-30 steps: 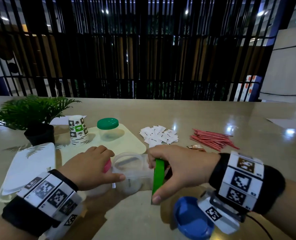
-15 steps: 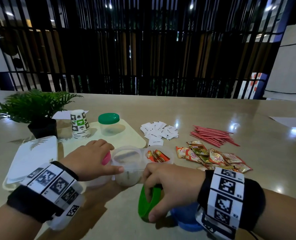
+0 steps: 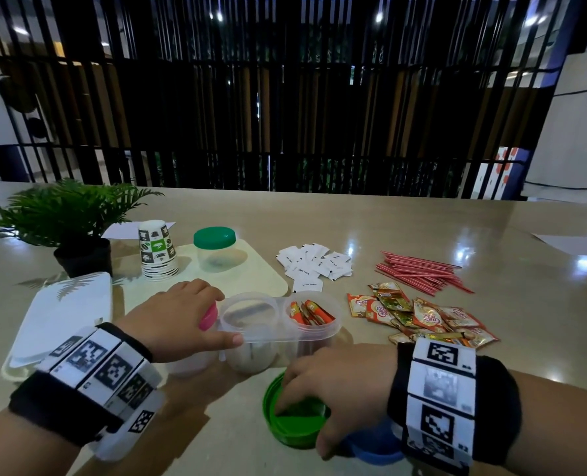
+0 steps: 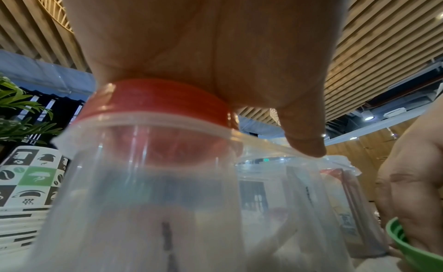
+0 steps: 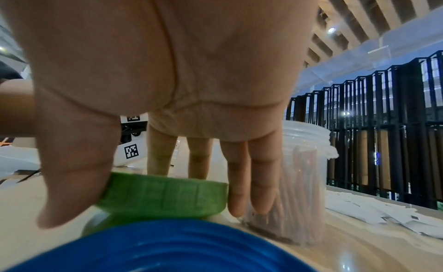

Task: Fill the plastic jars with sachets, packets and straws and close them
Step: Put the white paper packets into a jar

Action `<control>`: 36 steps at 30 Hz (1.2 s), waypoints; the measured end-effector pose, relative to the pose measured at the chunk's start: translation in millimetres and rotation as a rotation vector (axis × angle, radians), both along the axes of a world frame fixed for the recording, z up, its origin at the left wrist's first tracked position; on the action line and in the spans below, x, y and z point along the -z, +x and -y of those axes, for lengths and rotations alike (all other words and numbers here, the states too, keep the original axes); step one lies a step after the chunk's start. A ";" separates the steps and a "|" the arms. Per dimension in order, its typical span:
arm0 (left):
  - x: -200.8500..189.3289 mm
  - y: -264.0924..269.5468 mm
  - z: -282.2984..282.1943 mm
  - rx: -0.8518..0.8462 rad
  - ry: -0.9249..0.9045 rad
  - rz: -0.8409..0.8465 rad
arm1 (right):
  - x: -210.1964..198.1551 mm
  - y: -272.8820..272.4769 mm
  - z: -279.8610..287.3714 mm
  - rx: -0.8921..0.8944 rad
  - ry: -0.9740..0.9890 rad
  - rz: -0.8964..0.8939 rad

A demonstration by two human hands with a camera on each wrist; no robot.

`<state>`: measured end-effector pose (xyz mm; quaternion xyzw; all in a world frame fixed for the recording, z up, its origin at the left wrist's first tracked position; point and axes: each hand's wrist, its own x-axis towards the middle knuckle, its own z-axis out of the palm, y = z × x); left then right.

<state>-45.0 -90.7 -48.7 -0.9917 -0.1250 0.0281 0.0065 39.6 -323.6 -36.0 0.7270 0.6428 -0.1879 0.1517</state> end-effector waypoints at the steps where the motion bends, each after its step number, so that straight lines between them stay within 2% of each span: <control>1: 0.1 -0.1 0.5 -0.003 0.000 0.001 | 0.3 0.8 0.0 -0.007 -0.004 -0.010; 8: 2.2 1.2 -2.9 0.009 -0.016 0.015 | 4.4 1.9 -2.1 -0.085 0.011 -0.014; 12: 1.0 0.4 -2.4 0.021 -0.025 0.012 | 2.6 6.1 -3.3 -0.064 0.044 -0.091; 15: 1.8 -0.2 -3.4 0.035 -0.030 0.013 | -10.9 14.2 -0.1 0.064 0.094 -0.226; 20: -0.5 -2.3 -3.3 0.060 -0.045 0.010 | -50.4 55.5 6.4 0.323 0.230 -0.552; 23: -0.5 -3.6 -3.7 0.062 -0.027 0.006 | -64.9 89.8 6.8 0.497 0.338 -0.604; 26: 1.0 -4.2 -3.4 0.056 -0.005 -0.024 | -63.1 123.2 -4.5 0.687 0.446 -0.533; 29: 1.1 -4.5 -1.4 0.042 0.028 -0.065 | -46.1 155.2 -24.6 0.830 0.447 -0.379; 32: -1.9 -5.2 -0.7 0.032 0.038 -0.100 | -30.9 178.0 -44.9 0.881 0.386 -0.216; 36: -5.5 -5.3 -1.8 0.032 0.027 -0.141 | -17.8 205.6 -70.6 0.898 0.314 -0.094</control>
